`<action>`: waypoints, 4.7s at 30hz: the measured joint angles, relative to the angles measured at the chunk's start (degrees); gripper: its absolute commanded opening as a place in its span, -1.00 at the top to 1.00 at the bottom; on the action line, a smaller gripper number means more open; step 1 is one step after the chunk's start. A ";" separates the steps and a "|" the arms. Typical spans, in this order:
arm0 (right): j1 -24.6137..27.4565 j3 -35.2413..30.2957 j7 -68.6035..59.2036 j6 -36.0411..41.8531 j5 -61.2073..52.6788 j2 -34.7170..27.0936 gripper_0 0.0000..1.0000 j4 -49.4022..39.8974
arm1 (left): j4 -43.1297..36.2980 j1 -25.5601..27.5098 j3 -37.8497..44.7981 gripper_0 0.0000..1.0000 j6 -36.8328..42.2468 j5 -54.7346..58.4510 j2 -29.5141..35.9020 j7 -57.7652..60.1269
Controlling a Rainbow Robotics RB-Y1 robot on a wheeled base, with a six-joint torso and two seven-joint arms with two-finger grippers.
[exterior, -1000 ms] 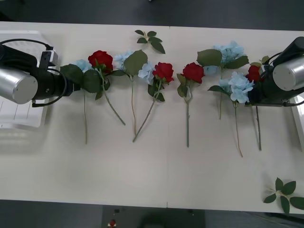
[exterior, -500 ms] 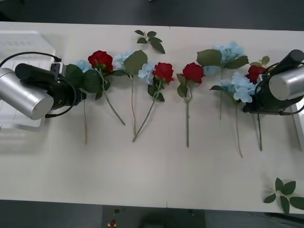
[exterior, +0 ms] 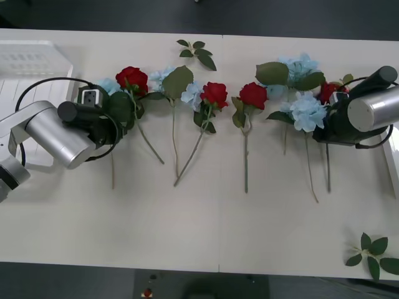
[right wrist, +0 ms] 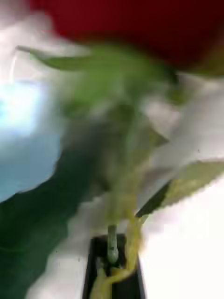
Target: Put the red flowers into the right box and the blue flowers into the left box
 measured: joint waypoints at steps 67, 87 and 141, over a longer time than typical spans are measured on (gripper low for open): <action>-4.78 -1.39 42.43 1.43 -4.71 -10.69 1.00 37.22 | -15.89 -5.82 39.36 1.00 49.57 21.65 3.88 -43.42; -8.24 -2.70 49.08 8.87 -13.16 -10.85 -0.74 36.14 | -18.81 -5.83 46.21 1.00 45.00 25.78 3.57 -44.78; 8.54 -3.22 32.70 5.73 -26.00 -21.99 -0.80 -25.49 | 36.07 -19.24 39.97 1.00 15.16 17.65 10.43 -55.59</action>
